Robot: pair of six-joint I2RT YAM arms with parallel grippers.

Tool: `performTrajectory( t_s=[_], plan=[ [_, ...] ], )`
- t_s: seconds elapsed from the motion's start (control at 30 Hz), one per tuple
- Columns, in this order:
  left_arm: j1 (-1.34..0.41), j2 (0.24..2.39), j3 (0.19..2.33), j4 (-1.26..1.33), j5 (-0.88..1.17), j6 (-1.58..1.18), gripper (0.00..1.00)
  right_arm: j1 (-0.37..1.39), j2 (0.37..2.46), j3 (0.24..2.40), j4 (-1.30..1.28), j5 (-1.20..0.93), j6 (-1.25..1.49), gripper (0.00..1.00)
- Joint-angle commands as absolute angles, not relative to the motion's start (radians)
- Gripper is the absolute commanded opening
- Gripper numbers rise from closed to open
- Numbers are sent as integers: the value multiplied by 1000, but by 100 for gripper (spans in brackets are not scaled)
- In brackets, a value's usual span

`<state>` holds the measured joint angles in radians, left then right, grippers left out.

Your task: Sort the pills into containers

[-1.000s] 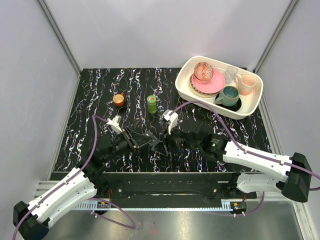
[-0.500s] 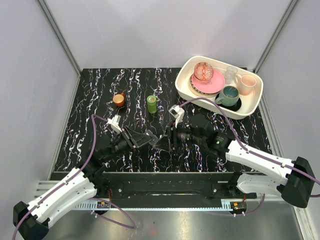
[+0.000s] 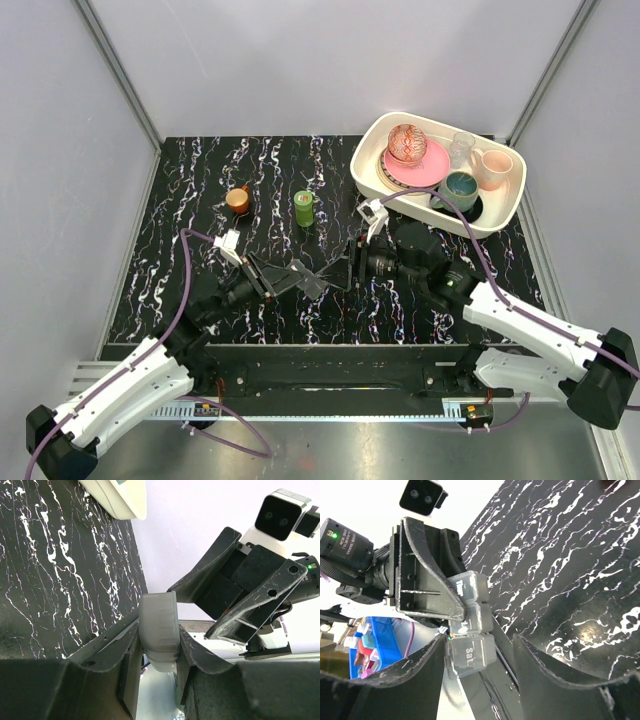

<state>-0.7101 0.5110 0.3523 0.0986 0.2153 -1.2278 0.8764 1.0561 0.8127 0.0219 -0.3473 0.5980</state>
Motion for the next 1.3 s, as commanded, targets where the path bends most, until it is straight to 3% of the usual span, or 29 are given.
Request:
performTrajectory(
  t_s=[0.0, 0.6, 0.9, 1.27],
  plan=[
    [-715, 497, 379, 138, 248, -1210, 0, 854, 1022, 825, 6, -299, 568, 61],
    [-715, 486, 388, 126, 250, -1206, 0, 844, 1017, 767, -78, -252, 541, 60],
    [-715, 495, 376, 123, 245, -1184, 0, 822, 957, 882, -172, -235, 502, 61],
    [-726, 665, 368, 147, 226, -987, 0, 819, 828, 976, -391, -16, 385, 59]
  ],
)
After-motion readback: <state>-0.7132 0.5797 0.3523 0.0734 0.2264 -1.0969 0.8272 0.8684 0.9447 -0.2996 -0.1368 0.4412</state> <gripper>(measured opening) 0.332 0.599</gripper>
